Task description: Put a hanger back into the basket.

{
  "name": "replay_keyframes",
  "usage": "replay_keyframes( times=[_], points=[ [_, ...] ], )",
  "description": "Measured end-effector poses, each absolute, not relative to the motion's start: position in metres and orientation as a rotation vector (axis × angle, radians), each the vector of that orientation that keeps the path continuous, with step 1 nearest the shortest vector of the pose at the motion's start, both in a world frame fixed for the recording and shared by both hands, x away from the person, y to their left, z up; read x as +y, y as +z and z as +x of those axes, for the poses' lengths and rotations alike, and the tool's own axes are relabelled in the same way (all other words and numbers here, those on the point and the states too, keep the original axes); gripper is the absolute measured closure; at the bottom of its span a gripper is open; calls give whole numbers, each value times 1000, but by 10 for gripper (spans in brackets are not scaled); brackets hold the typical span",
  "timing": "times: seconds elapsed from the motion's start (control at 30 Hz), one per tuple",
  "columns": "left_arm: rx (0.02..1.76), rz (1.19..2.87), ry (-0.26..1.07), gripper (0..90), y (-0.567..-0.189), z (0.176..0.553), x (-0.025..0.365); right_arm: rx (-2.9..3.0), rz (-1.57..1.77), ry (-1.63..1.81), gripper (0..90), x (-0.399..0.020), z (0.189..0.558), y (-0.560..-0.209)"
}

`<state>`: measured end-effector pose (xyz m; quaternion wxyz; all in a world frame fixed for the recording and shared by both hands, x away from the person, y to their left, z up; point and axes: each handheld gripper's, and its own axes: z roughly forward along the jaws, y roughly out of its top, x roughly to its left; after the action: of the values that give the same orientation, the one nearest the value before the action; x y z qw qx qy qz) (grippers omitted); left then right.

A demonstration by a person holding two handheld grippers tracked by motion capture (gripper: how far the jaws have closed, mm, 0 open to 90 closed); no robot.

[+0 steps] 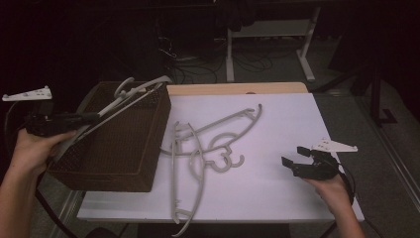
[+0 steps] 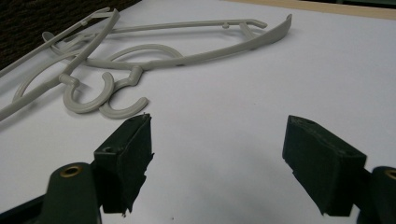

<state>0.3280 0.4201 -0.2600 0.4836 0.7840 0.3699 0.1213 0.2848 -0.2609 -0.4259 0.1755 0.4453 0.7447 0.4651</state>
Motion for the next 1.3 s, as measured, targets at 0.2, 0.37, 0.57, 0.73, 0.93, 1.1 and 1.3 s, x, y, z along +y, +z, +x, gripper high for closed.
replay_keyframes(
  times=[0.2,0.37,0.57,0.73,0.93,1.1,1.3],
  points=[
    [957,1906,302,829,-274,328,440,2112,1264,1311,233,-260,286,-427],
    [985,1943,310,828,-290,336,442,2118,1264,1306,233,-259,286,-427],
    [1000,1978,286,828,-314,348,437,2120,1264,1305,233,-259,287,-428],
    [1020,2017,249,822,-332,355,434,2122,1263,1305,233,-259,287,-428],
    [1033,1990,235,681,-339,356,436,2123,1264,1304,232,-259,287,-428],
    [1044,1957,247,523,-335,358,435,2125,1263,1307,233,-258,287,-428],
    [1013,1940,269,385,-326,361,422,2136,1267,1311,233,-256,288,-427]
  ],
)
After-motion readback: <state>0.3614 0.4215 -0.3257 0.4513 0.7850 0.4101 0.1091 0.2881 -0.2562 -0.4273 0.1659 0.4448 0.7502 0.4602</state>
